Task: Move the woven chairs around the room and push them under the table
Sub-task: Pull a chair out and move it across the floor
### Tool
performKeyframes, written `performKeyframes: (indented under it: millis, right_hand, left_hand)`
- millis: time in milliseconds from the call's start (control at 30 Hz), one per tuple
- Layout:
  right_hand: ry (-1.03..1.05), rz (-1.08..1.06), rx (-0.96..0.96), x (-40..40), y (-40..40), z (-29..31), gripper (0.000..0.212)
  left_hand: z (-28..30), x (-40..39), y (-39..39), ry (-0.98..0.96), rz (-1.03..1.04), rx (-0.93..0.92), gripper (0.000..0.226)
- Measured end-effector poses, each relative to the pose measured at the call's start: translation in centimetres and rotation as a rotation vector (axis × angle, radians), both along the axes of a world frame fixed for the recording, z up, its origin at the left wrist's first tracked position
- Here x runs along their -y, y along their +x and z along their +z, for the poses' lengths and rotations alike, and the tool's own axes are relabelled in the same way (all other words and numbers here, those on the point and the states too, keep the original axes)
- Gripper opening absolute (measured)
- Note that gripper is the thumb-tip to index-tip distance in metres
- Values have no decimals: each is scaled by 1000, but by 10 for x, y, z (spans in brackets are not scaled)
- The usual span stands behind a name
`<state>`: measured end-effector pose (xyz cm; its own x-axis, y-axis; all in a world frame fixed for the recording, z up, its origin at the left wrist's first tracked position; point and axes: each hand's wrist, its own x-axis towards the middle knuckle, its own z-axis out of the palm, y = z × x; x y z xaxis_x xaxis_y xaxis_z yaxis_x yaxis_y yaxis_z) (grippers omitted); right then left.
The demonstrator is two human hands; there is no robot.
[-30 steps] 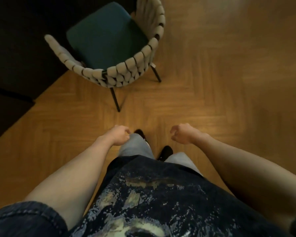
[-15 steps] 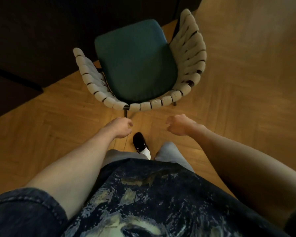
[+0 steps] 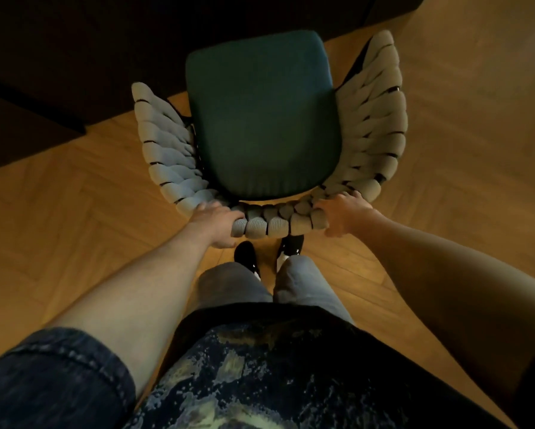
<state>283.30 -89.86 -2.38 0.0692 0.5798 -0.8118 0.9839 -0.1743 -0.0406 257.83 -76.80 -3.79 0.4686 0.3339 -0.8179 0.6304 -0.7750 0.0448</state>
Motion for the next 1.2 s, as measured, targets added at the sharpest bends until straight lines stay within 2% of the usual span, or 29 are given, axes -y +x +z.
performKeyframes:
  millis: [300, 467, 767, 967, 1200]
  right_hand:
    - [-33, 122, -10, -9, 11, -15, 57]
    - [-22, 108, -20, -8, 9, -11, 46]
    - [-24, -166, -16, 13, -42, -7, 41]
    - [-30, -348, -19, 29, -74, -14, 64]
    - [-26, -566, -24, 30, -88, -17, 66]
  left_hand:
    - [-11, -21, 1, 4, -115, -53, 67]
    - [-11, -26, 0, -12, -190, -53, 80]
    - [-8, -62, -8, 8, -391, -12, 80]
    - [-8, -90, 6, 8, -621, -26, 81]
    - [-2, -120, 53, 17, -840, -55, 75]
